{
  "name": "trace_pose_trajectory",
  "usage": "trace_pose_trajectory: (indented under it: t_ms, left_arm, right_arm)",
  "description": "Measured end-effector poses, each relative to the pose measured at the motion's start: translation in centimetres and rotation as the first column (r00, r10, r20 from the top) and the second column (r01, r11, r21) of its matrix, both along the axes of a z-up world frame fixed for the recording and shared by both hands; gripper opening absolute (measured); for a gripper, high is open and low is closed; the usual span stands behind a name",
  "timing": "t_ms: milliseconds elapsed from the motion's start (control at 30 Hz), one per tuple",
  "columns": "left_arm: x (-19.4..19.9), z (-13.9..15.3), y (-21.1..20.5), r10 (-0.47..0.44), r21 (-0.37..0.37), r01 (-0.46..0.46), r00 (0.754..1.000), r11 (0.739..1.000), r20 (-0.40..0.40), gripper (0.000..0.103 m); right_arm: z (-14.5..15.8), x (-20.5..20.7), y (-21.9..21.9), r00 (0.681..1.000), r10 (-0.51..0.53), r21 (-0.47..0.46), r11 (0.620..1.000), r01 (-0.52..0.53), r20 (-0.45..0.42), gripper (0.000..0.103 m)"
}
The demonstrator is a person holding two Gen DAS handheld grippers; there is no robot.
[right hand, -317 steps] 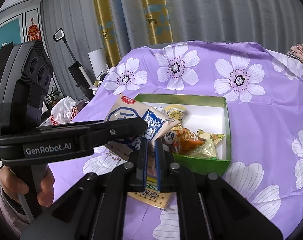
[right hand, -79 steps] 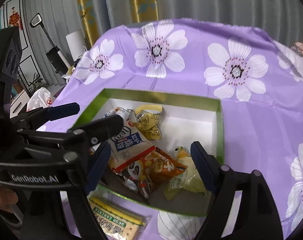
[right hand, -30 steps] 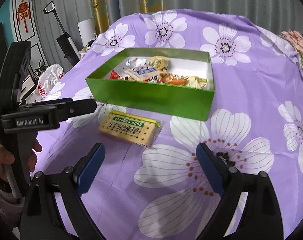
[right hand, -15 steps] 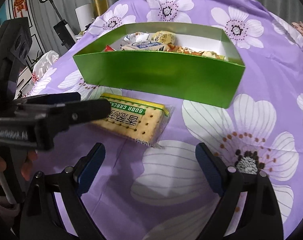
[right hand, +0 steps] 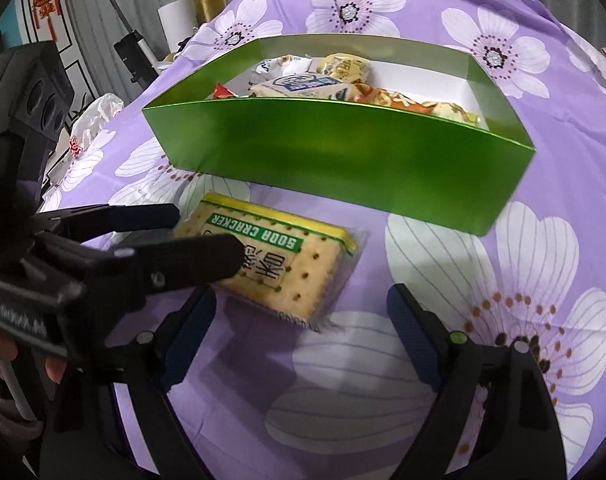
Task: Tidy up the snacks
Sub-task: 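Close the left gripper on the soda cracker packet and lift it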
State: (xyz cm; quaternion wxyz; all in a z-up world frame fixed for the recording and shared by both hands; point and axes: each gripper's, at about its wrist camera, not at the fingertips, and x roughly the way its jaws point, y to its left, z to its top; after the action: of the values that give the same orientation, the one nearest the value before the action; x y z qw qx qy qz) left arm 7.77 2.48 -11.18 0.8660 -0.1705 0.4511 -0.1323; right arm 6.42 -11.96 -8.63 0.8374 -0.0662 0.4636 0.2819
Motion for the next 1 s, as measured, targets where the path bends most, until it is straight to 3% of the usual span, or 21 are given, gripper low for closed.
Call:
trace_pose_trajectory:
  t_ms: [167, 333, 467, 533, 667, 833, 1000]
  left_arm:
    - [0.14, -0.04, 0.13, 0.008, -0.015, -0.008, 1.000, 1.000, -0.004, 0.099]
    - [0.10, -0.07, 0.19, 0.014, -0.010, -0.014, 1.000, 1.000, -0.006, 0.079]
    - [0.21, -0.23, 0.33, 0.009, -0.027, -0.010, 1.000, 1.000, -0.007, 0.077]
    - [0.32, -0.30, 0.28, 0.010, -0.015, -0.010, 1.000, 1.000, -0.006, 0.071]
    - [0.30, -0.24, -0.38, 0.002, 0.034, -0.002, 1.000, 0.999, 0.002, 0.069]
    - [0.44, -0.21, 0.33, 0.016, -0.018, -0.016, 1.000, 1.000, -0.009, 0.066]
    - [0.15, -0.08, 0.48, 0.009, 0.010, -0.009, 1.000, 1.000, -0.003, 0.066]
  right_arm:
    - [0.02, 0.07, 0.75, 0.999, 0.039, 0.009, 0.999, -0.039, -0.001, 0.078]
    - [0.03, 0.14, 0.96, 0.999, 0.050, 0.014, 0.999, -0.050, -0.004, 0.072]
    - [-0.03, 0.19, 0.87, 0.999, 0.051, 0.015, 0.999, -0.051, -0.009, 0.065]
    - [-0.08, 0.21, 0.90, 0.998, 0.055, 0.019, 0.998, -0.054, -0.009, 0.062]
    - [-0.01, 0.28, 0.87, 0.999, 0.048, 0.023, 0.999, -0.048, -0.005, 0.056]
    - [0.05, 0.26, 0.64, 0.999, 0.044, 0.029, 0.999, -0.044, 0.001, 0.046]
    - [0.10, 0.05, 0.95, 0.999, 0.050, 0.002, 0.999, -0.050, 0.015, 0.045]
